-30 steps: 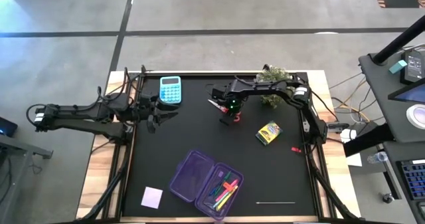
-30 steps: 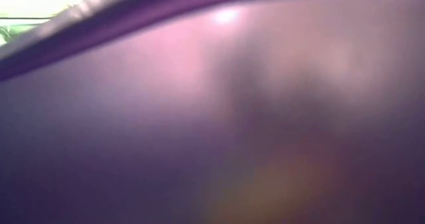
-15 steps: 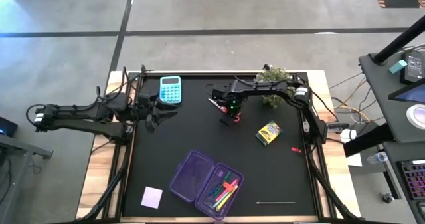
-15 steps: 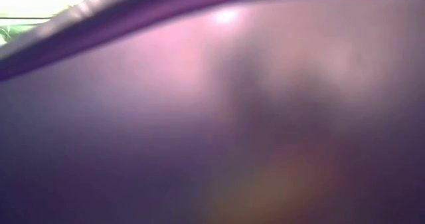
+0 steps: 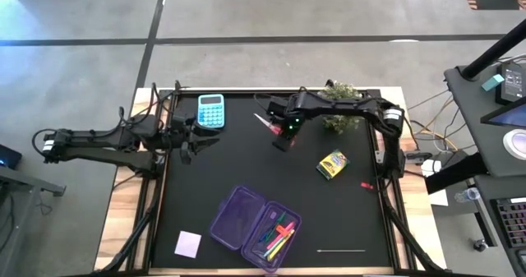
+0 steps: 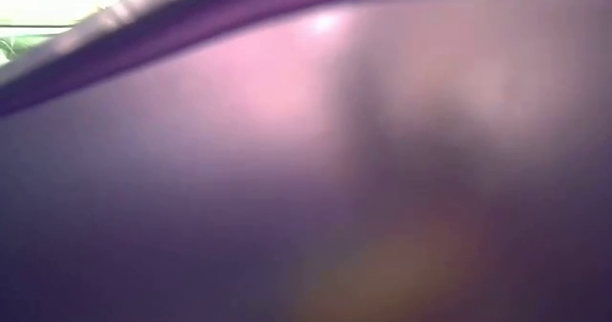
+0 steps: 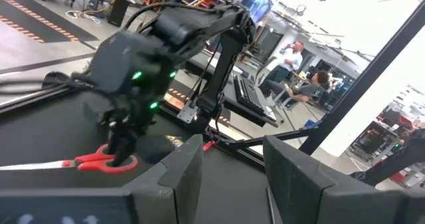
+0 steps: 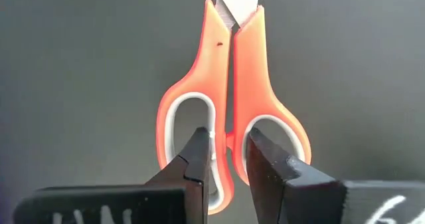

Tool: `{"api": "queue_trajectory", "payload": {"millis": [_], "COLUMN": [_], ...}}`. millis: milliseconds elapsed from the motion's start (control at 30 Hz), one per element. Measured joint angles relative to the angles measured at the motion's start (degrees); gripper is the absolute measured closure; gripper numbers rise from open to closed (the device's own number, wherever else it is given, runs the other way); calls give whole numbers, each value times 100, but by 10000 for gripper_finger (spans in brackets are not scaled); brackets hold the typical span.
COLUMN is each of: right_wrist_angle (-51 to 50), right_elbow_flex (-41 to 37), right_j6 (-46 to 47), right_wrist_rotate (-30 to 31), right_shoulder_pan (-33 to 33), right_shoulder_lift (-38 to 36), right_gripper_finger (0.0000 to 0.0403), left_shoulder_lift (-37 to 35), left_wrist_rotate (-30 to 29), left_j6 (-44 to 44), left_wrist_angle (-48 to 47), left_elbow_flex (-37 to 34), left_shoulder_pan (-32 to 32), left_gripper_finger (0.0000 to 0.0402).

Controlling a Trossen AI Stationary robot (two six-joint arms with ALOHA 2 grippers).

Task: Pack school essentials
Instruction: Put the scissors into the purple supply box

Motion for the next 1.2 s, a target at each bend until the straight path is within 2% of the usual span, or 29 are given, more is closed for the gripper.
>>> {"api": "queue_trajectory", "payload": {"millis": [167, 333, 567, 733, 900, 1200], "right_wrist_angle": [-50, -78, -89, -46, 207, 1027], "right_elbow_flex": [4, 4, 4, 4, 11, 11], "right_j6": [-337, -443, -1651, -2541, -2569, -2684], "right_wrist_rotate": [-363, -391, -409, -378, -329, -335], "right_shoulder_pan": [420, 1166, 2390, 3013, 3428, 4079], "right_shoulder_lift": [-312, -540, -577, -555, -416, -79], "right_gripper_finger": [347, 347, 347, 347, 347, 347], "left_shoulder_lift": [-46, -86, -92, -96, -21, 164], "left_wrist_rotate": [3, 1, 98, 145, 147, 162], "left_j6": [0, 0, -7, -11, -31, -1050], "left_wrist_angle": [-6, -9, -17, -14, -6, 2], "left_elbow_flex": [0, 0, 0, 0, 0, 0], "left_shoulder_pan": [0, 0, 0, 0, 0, -2], "left_gripper_finger": [260, 260, 260, 260, 260, 260]}}
